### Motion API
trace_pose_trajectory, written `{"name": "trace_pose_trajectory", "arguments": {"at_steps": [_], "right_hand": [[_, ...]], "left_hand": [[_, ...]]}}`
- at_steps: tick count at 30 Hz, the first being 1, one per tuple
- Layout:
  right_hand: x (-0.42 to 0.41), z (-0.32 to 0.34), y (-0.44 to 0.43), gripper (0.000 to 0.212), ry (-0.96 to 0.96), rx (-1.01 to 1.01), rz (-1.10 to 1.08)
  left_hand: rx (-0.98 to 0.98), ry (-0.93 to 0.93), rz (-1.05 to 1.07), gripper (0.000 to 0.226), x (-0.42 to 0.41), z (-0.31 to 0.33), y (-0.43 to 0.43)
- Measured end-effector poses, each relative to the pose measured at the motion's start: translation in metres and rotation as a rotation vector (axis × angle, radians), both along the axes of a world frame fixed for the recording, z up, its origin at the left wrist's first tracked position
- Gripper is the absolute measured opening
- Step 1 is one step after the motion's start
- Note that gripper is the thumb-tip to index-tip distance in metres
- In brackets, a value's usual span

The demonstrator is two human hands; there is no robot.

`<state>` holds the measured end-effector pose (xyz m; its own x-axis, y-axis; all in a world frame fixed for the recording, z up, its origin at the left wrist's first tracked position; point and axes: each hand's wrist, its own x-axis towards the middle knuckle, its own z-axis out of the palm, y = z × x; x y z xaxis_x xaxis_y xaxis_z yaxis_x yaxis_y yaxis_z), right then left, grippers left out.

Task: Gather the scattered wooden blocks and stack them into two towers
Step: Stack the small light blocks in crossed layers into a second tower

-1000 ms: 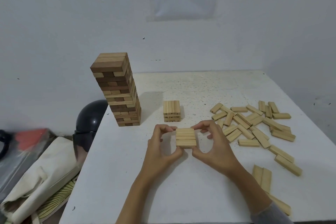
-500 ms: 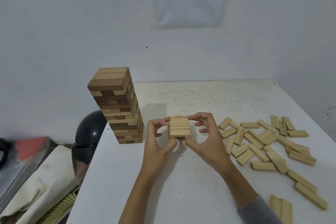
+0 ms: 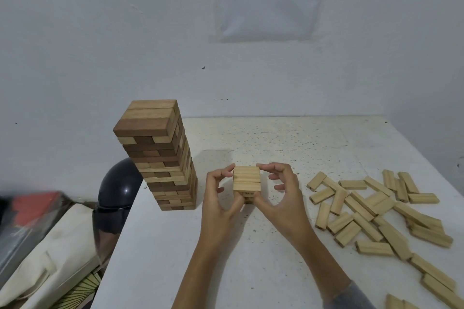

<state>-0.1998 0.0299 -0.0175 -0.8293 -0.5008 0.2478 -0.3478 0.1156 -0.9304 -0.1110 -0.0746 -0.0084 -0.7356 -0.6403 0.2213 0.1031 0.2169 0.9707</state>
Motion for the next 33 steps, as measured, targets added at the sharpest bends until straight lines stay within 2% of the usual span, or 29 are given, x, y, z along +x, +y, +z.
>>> {"name": "trace_pose_trajectory", "arguments": {"at_steps": [7, 10, 13, 17, 19, 24, 28, 33], "right_hand": [[0.001, -0.001, -0.001, 0.050, -0.037, -0.006, 0.013], [0.004, -0.001, 0.001, 0.052, -0.088, -0.060, 0.011], [0.009, -0.005, -0.002, 0.052, -0.253, -0.190, -0.048], [0.022, -0.009, -0.013, 0.047, -0.453, -0.245, -0.025], [0.028, -0.009, -0.018, 0.049, -0.489, -0.231, -0.001], [0.035, -0.010, -0.029, 0.061, -0.482, -0.198, 0.032], [0.036, -0.013, -0.033, 0.083, -0.477, -0.177, 0.034], [0.034, -0.014, -0.033, 0.079, -0.484, -0.187, 0.030]], "left_hand": [[0.125, 0.038, -0.036, 0.032, -0.001, 0.003, 0.009], [0.051, 0.041, 0.045, 0.034, -0.002, -0.011, 0.005], [0.421, 0.073, 0.024, 0.044, -0.005, -0.012, 0.008], [0.630, 0.141, -0.036, 0.039, -0.011, -0.011, 0.018], [0.694, 0.147, -0.078, 0.045, -0.014, -0.009, 0.023], [0.705, 0.143, -0.137, 0.044, -0.013, -0.006, 0.028], [0.661, 0.131, -0.135, 0.059, -0.013, -0.007, 0.026], [0.698, 0.157, -0.128, 0.058, -0.016, -0.010, 0.027]]}}
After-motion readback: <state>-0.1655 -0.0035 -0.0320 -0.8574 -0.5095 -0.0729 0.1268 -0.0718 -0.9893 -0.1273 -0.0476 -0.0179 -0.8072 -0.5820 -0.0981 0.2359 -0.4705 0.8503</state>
